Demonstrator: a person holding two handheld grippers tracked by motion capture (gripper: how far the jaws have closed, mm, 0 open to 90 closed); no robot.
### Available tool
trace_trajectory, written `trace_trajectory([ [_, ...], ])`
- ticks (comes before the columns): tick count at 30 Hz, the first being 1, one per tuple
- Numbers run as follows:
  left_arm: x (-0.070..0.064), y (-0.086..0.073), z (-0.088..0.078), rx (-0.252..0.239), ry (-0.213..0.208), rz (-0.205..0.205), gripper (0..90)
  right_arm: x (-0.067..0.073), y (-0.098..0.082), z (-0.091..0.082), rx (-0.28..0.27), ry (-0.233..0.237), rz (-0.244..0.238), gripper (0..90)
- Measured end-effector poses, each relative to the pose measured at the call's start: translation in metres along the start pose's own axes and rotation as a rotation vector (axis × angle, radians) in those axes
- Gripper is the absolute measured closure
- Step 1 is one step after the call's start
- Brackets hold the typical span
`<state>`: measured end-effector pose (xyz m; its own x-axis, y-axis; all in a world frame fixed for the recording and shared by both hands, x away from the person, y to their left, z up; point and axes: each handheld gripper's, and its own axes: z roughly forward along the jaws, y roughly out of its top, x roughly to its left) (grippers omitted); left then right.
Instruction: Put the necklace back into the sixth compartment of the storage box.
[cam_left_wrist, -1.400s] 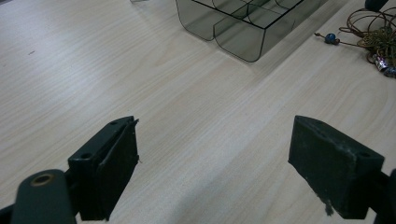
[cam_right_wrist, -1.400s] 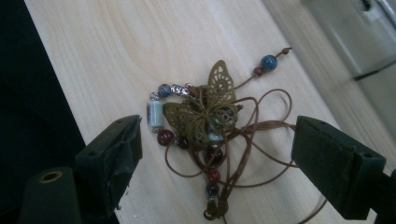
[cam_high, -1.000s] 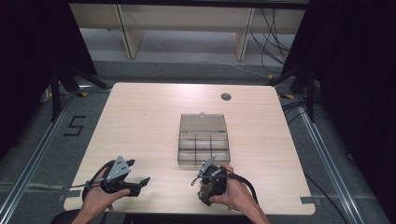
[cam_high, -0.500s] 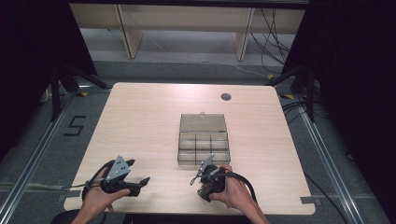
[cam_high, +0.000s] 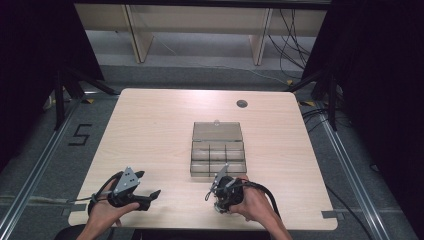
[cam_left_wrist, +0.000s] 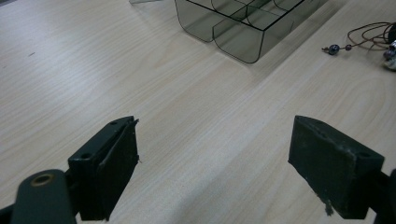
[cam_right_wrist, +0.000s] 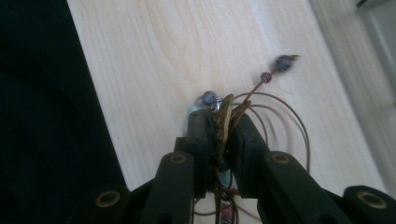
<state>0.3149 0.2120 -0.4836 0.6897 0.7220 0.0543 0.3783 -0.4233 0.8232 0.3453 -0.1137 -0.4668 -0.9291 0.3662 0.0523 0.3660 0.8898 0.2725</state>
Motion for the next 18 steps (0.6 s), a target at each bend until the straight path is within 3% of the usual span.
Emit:
trace_trajectory([
  [3, -0.001, 0.000, 0.001, -0.004, 0.000, -0.004, 15.1, -0.003, 0.000, -0.006, 0.012, -0.016, -0.027, 79.8],
  [8, 0.002, 0.000, -0.001, 0.019, -0.003, 0.015, 15.2, -0.005, 0.000, -0.015, 0.023, -0.026, -0.026, 79.9],
  [12, 0.003, 0.000, 0.000, 0.019, 0.001, 0.034, 15.1, -0.007, 0.003, -0.034, 0.015, -0.045, -0.028, 79.8],
  [15, 0.002, -0.001, 0.001, 0.008, 0.006, 0.007, 15.1, -0.008, 0.004, -0.043, 0.011, -0.058, -0.020, 79.9],
  [18, 0.003, 0.000, 0.000, 0.010, -0.001, 0.021, 15.1, -0.010, 0.009, -0.058, 0.015, -0.075, -0.036, 79.9],
])
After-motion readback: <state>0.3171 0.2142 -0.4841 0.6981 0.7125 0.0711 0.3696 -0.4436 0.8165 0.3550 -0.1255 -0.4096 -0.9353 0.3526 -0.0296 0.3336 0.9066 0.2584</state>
